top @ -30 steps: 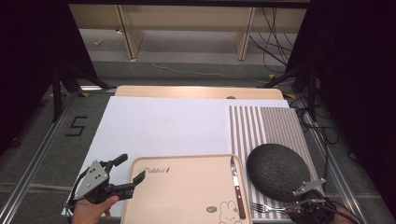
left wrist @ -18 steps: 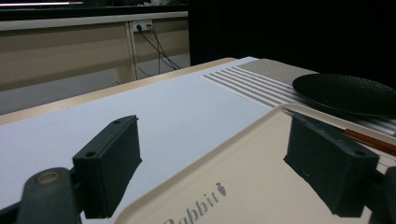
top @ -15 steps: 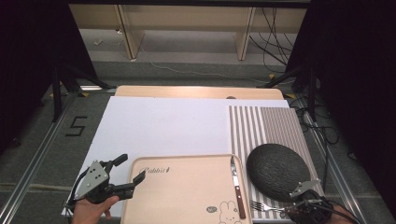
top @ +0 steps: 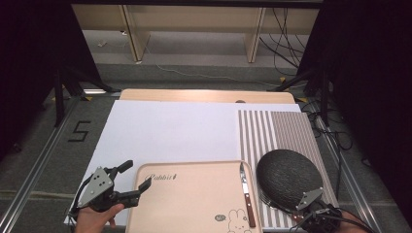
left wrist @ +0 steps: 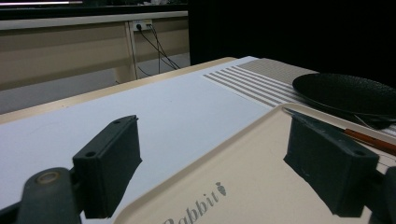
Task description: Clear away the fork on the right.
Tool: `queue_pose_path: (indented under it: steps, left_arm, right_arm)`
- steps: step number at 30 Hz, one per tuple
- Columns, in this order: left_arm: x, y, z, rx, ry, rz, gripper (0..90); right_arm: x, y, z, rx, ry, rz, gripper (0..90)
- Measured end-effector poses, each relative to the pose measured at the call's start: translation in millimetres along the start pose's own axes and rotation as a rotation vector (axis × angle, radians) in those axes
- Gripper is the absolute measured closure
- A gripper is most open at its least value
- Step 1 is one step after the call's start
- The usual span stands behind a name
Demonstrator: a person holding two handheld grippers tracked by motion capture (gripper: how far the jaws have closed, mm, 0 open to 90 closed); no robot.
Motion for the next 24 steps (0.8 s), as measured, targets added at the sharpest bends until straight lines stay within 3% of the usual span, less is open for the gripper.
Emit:
queue_pose_path:
  steps: [2, 13, 24]
  left_arm:
    - [-1.0, 1.0, 0.0, -0.001, -0.001, -0.003, 17.0]
    - [0.5, 0.0, 0.2, 0.001, 0.002, 0.0, 17.0]
    - [0.6, -0.8, 0.1, 0.002, 0.001, 0.003, 17.0]
  right_arm:
    - [-0.7, 0.4, 1.1, 0.036, 0.006, -0.018, 76.3]
    - [1.0, -3.5, 3.3, 0.074, -0.015, -0.038, 77.1]
    - [5.8, -7.3, 5.7, 0.076, -0.019, -0.047, 77.1]
Point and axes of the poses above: each handheld gripper's, and its own axes: x roughly backward along the jaws, z roughly out of its top, y roughly to its right, the point moved 2 cm from there along -x, roughly forward along the jaws, and after that the axes turned 4 degrees about -y, right-handed, at the moved point
